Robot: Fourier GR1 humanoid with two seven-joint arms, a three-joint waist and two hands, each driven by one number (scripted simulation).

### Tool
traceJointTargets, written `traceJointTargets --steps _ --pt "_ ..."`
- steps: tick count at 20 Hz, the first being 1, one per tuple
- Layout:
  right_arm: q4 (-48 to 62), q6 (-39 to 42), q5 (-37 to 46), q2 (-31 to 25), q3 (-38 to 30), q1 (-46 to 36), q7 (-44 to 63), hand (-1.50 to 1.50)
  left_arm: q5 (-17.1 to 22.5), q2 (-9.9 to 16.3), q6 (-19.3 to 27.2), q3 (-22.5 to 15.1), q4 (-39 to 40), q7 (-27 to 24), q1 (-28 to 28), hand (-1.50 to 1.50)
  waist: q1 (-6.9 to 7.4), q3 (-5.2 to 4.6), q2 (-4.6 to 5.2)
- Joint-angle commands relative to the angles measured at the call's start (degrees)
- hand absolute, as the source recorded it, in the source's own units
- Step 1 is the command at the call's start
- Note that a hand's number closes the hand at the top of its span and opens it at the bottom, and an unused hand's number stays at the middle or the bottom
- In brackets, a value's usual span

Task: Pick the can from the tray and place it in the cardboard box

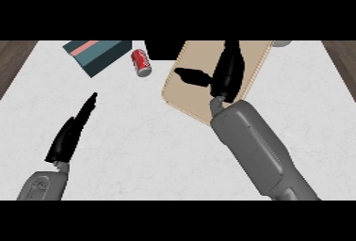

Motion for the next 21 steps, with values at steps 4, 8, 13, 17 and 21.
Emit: traceJointTargets --steps 4,8,13,17,21 --pt "-5.29 -6.27 -5.74 0.2 -3.89 10.4 -15.5 -1.5 -0.71 -1.34 0.35 -0.08 -0.56 2.64 -1.28 0.0 -0.56 -0.02 -0.16" --pt "-10.68 -5.13 -11.28 -3.14 -7.34 17.44 -23.91 -1.5 -1.7 -1.26 0.69 -0.56 -3.53 2.04 1.72 0.0 -0.61 -0.01 -0.25" --pt "-14.8 -0.73 -17.32 -4.95 -11.44 23.95 -31.61 -1.5 -0.73 -0.27 -0.47 2.42 0.84 -1.65 0.39 0.0 -0.79 -0.05 -0.24" --pt "-15.99 3.28 -19.68 -6.78 -13.71 28.41 -36.29 -1.5 -1.71 -1.54 -0.7 1.18 -3.18 2.68 -0.43 0.0 -0.69 -0.04 -0.25" --pt "-17.03 6.33 -17.89 -6.91 -13.48 29.43 -34.37 -1.5 -1.63 -0.5 -1.88 3.55 1.87 0.76 -1.96 0.0 -0.77 -0.06 -0.26"
